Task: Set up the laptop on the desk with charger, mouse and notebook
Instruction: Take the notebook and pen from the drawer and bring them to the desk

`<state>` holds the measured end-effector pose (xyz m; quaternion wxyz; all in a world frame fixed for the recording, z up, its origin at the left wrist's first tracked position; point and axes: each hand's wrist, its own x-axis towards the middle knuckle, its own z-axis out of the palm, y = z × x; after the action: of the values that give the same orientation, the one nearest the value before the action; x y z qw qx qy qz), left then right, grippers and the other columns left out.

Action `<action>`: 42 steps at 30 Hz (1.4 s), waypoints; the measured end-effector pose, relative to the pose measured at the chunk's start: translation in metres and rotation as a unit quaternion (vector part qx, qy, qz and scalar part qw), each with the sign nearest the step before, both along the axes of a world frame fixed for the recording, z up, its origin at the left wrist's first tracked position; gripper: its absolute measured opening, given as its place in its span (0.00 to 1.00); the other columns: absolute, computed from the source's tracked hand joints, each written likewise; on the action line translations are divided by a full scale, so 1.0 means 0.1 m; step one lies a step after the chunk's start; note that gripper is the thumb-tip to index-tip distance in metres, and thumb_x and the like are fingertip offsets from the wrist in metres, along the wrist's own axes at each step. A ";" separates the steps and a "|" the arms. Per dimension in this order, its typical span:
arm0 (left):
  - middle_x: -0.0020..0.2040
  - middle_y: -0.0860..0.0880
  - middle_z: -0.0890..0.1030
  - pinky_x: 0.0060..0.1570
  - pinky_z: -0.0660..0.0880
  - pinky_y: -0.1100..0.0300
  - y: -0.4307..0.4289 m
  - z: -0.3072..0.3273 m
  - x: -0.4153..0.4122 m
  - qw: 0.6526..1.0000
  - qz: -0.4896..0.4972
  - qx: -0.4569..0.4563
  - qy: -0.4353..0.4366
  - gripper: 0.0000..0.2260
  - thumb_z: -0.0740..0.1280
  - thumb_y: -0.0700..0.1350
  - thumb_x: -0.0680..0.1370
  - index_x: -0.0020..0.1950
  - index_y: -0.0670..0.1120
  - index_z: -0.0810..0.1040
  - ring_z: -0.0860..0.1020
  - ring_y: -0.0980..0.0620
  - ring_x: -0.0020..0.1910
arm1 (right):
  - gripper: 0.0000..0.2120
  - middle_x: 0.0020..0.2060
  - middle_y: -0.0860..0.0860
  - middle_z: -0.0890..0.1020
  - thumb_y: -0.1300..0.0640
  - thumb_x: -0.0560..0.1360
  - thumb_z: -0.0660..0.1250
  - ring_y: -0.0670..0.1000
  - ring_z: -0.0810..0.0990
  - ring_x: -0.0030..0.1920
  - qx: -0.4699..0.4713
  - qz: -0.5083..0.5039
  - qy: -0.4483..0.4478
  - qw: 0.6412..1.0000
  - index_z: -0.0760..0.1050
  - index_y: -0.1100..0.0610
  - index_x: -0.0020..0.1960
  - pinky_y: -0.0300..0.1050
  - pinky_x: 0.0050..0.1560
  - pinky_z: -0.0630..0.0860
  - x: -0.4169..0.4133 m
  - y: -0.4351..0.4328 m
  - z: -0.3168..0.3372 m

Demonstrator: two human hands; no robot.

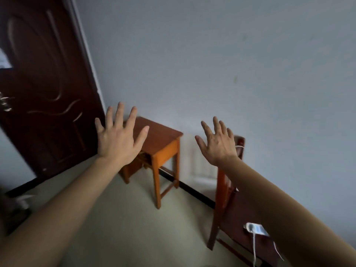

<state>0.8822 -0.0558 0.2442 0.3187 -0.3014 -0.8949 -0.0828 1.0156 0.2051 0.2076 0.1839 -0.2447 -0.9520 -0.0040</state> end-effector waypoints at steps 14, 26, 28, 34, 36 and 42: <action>0.78 0.38 0.63 0.67 0.63 0.29 -1.75 -0.40 -2.38 0.968 0.241 -0.022 -0.058 0.32 0.46 0.65 0.80 0.78 0.47 0.63 0.60 0.35 0.76 | 0.32 0.81 0.57 0.52 0.33 0.80 0.40 0.60 0.52 0.80 0.007 0.285 -0.029 0.958 0.50 0.44 0.81 0.61 0.77 0.51 -3.78 -1.58 -0.55; 0.77 0.40 0.64 0.67 0.65 0.31 -1.08 0.03 -5.40 0.978 0.198 -0.019 -0.069 0.30 0.47 0.63 0.81 0.78 0.48 0.64 0.62 0.37 0.76 | 0.37 0.80 0.59 0.56 0.32 0.77 0.34 0.62 0.56 0.79 0.021 0.245 0.011 0.969 0.52 0.47 0.80 0.63 0.77 0.58 -6.79 -0.94 0.07; 0.78 0.40 0.64 0.68 0.65 0.32 -1.16 -0.04 -5.85 0.978 0.194 -0.011 -0.073 0.30 0.48 0.63 0.81 0.78 0.48 0.63 0.62 0.38 0.76 | 0.37 0.80 0.58 0.56 0.31 0.77 0.34 0.62 0.56 0.79 0.013 0.244 -0.002 0.970 0.52 0.46 0.80 0.62 0.77 0.57 -7.29 -1.02 0.02; 0.78 0.40 0.62 0.69 0.64 0.33 -1.52 -0.31 -7.16 0.978 0.191 -0.011 -0.081 0.32 0.46 0.64 0.80 0.79 0.48 0.62 0.61 0.38 0.77 | 0.34 0.81 0.56 0.54 0.31 0.79 0.37 0.61 0.55 0.79 0.028 0.248 -0.021 0.968 0.50 0.44 0.81 0.60 0.77 0.52 -8.65 -1.37 -0.20; 0.78 0.40 0.62 0.69 0.64 0.33 -1.70 -0.38 -7.74 0.979 0.185 -0.018 -0.085 0.32 0.45 0.64 0.80 0.79 0.48 0.62 0.61 0.38 0.77 | 0.35 0.81 0.56 0.54 0.31 0.79 0.36 0.60 0.55 0.80 0.029 0.243 -0.020 0.969 0.50 0.45 0.81 0.60 0.77 0.52 -9.19 -1.55 -0.27; 0.79 0.39 0.61 0.70 0.63 0.33 -2.08 -0.48 -9.35 0.980 0.164 -0.040 -0.107 0.31 0.46 0.64 0.81 0.79 0.48 0.60 0.60 0.38 0.77 | 0.32 0.81 0.57 0.52 0.34 0.81 0.42 0.59 0.53 0.80 0.015 0.207 -0.029 0.978 0.48 0.45 0.81 0.59 0.78 0.52 -10.56 -1.91 -0.32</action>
<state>-0.0527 -0.2639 0.1962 0.2178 -0.1528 -0.9636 -0.0253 -0.0402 0.0137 0.1756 0.1562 -0.0390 -0.9869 0.0127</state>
